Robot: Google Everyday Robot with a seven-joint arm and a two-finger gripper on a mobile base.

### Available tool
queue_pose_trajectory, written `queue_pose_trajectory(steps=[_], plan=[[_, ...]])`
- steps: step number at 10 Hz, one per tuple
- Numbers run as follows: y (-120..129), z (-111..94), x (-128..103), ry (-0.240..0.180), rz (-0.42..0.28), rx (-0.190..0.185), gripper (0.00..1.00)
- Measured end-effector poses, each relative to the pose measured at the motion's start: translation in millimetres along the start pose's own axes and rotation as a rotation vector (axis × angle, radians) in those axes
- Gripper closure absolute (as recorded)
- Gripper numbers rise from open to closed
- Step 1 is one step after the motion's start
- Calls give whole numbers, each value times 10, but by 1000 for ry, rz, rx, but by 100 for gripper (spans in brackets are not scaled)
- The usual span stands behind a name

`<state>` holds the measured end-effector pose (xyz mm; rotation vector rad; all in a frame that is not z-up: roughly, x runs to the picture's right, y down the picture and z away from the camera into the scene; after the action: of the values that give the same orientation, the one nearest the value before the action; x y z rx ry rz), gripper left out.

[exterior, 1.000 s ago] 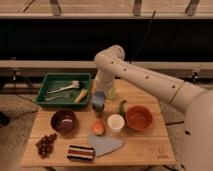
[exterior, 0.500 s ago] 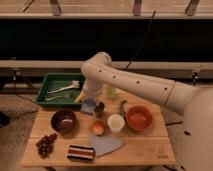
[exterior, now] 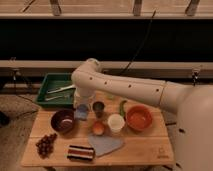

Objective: Place sponge in purple bowl

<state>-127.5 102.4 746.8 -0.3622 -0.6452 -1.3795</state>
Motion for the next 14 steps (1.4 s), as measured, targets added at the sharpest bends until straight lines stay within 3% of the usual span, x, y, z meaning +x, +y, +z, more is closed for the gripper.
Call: queue_pose_trajectory(steps=[5, 7, 8, 14], plan=[[-538, 246, -121, -16, -103, 10, 100], [-610, 323, -160, -19, -123, 10, 96], [-639, 347, -180, -20, -131, 11, 90], [-821, 418, -238, -40, -166, 29, 28]])
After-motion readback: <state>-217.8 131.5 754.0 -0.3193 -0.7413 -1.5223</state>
